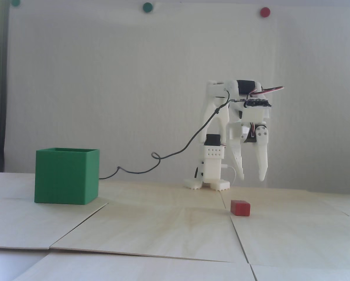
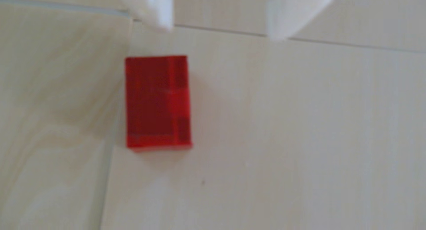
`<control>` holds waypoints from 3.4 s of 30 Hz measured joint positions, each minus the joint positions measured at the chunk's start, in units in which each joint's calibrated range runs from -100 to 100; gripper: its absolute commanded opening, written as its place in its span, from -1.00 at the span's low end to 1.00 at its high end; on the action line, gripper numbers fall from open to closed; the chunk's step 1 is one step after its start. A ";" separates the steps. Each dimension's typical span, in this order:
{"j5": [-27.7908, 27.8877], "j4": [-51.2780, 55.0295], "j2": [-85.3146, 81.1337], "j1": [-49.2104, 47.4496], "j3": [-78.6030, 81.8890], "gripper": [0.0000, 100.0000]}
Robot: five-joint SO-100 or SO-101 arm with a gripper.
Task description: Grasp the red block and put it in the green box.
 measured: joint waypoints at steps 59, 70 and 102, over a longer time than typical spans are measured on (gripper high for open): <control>0.00 9.73 24.82 6.19 -34.02 -0.69; 0.00 9.73 24.82 6.19 -34.02 -0.69; 1.28 9.57 28.31 7.11 -38.76 -0.58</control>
